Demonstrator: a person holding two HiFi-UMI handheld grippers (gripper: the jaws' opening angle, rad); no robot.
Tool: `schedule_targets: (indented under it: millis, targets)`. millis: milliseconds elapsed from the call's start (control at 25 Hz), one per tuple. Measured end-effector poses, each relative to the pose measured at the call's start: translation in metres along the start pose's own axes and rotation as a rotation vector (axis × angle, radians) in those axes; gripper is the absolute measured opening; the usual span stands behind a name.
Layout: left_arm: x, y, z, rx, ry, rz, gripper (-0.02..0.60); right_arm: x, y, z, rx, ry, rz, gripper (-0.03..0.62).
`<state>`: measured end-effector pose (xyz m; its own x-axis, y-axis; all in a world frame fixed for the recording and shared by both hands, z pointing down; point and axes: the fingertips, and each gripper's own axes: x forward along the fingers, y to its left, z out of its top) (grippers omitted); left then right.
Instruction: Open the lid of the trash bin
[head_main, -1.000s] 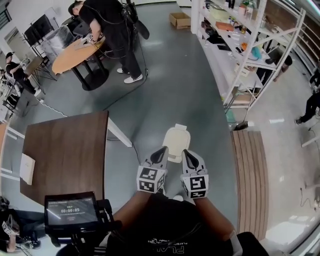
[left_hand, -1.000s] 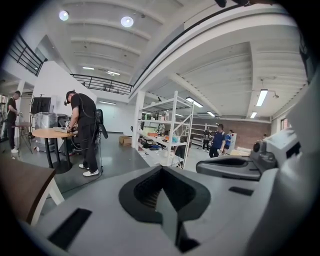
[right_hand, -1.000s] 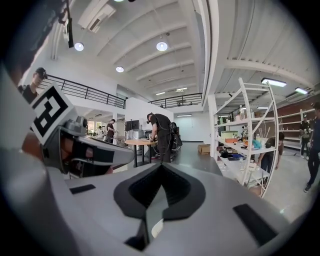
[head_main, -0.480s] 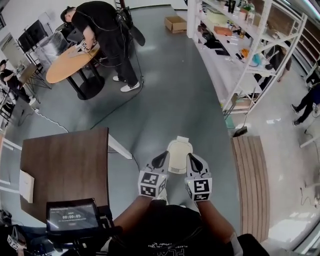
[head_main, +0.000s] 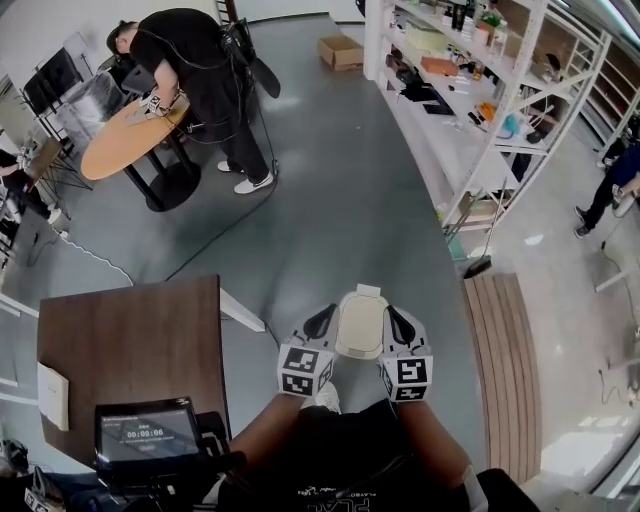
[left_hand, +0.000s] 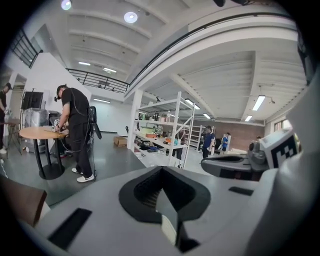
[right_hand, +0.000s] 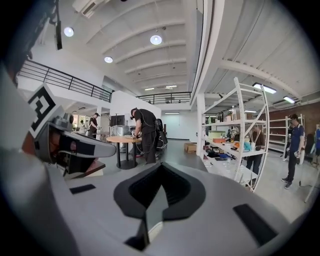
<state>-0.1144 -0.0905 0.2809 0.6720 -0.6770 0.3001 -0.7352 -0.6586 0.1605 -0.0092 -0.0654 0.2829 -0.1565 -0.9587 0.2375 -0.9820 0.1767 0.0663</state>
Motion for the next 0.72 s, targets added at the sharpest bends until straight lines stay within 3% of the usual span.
schedule_targets:
  millis: [160,360,520,720]
  targets:
    - [0.016,0.009,-0.002,0.039,-0.002,0.004,0.000,0.004,-0.005,-0.010,-0.024,0.020,-0.009,-0.002]
    - [0.076,-0.010,-0.002,0.042,0.024,0.002,0.000,0.029,-0.055,-0.025,0.018,0.027,0.004,-0.002]
    - [0.062,-0.006,-0.005,0.047,0.045,0.017,0.000,0.030,-0.040,-0.022,0.008,0.032,0.025,-0.002]
    - [0.089,-0.004,0.001,0.041,0.063,0.048,0.000,0.051,-0.054,-0.013,-0.008,0.016,0.074,-0.002]
